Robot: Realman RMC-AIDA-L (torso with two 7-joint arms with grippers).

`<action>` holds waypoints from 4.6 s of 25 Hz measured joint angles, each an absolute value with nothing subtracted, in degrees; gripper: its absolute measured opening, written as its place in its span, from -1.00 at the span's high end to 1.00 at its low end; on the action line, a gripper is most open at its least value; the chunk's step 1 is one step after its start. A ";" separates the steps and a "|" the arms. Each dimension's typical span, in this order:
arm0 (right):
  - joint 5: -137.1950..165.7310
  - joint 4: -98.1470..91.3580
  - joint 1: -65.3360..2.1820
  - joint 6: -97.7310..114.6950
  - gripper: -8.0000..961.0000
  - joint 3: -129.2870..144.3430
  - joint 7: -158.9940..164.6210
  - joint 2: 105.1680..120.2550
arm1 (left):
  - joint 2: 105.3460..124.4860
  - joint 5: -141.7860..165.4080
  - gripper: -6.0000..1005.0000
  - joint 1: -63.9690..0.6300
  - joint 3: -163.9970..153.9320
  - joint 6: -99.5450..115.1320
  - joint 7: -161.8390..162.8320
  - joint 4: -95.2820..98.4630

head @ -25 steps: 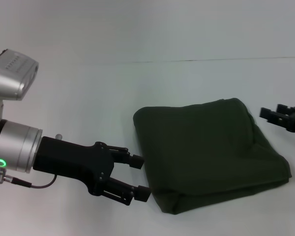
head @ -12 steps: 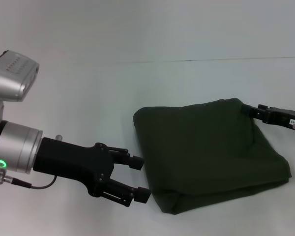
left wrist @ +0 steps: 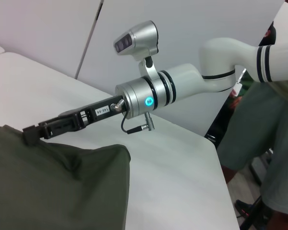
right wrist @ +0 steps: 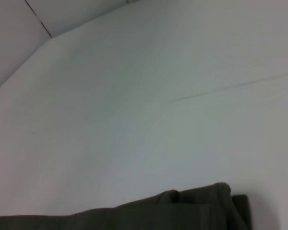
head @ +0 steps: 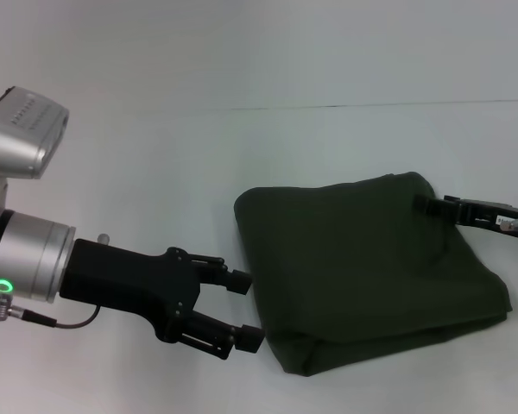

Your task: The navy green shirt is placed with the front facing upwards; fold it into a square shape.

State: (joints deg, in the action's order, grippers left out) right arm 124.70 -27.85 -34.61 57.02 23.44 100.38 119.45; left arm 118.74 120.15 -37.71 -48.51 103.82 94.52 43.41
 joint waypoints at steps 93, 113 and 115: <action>127.67 -47.30 -18.76 110.08 -0.72 28.85 58.71 119.07 | 121.72 120.13 -0.83 -37.28 -48.94 75.19 130.73 37.79; 128.15 -49.02 -19.78 110.50 -0.71 28.30 60.62 119.53 | 123.81 120.24 -0.83 -42.65 -55.14 64.35 133.27 31.15; 128.23 -49.04 -19.77 110.49 -0.71 28.30 60.70 119.53 | 123.83 120.24 -0.83 -43.17 -55.39 63.93 133.28 30.73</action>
State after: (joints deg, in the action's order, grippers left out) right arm 128.23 -49.04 -19.77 110.49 28.30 60.70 119.53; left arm 123.83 120.24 -43.17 -55.39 63.93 133.28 30.73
